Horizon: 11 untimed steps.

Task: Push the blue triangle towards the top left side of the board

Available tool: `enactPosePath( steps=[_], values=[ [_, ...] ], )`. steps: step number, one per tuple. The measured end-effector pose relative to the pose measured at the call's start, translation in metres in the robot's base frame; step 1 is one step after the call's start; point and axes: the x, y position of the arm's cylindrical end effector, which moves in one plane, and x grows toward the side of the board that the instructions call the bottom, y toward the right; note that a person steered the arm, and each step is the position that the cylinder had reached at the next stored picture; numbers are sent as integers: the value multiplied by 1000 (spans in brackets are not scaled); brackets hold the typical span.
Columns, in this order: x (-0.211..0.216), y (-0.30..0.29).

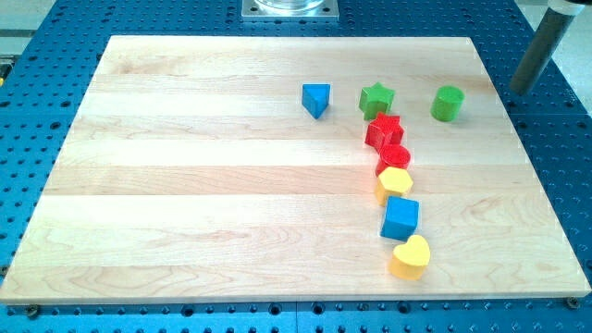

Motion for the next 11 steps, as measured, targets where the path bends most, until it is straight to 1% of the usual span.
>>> enactPosePath(
  steps=[1, 2, 3, 4, 5, 6, 7, 8, 9, 11],
  values=[
    [8, 0],
    [-32, 0],
    [-48, -83],
    [-49, -207],
    [-3, -281],
    [50, -276],
    [60, -332],
    [38, -393],
    [37, -408],
    [37, -413]
  ],
)
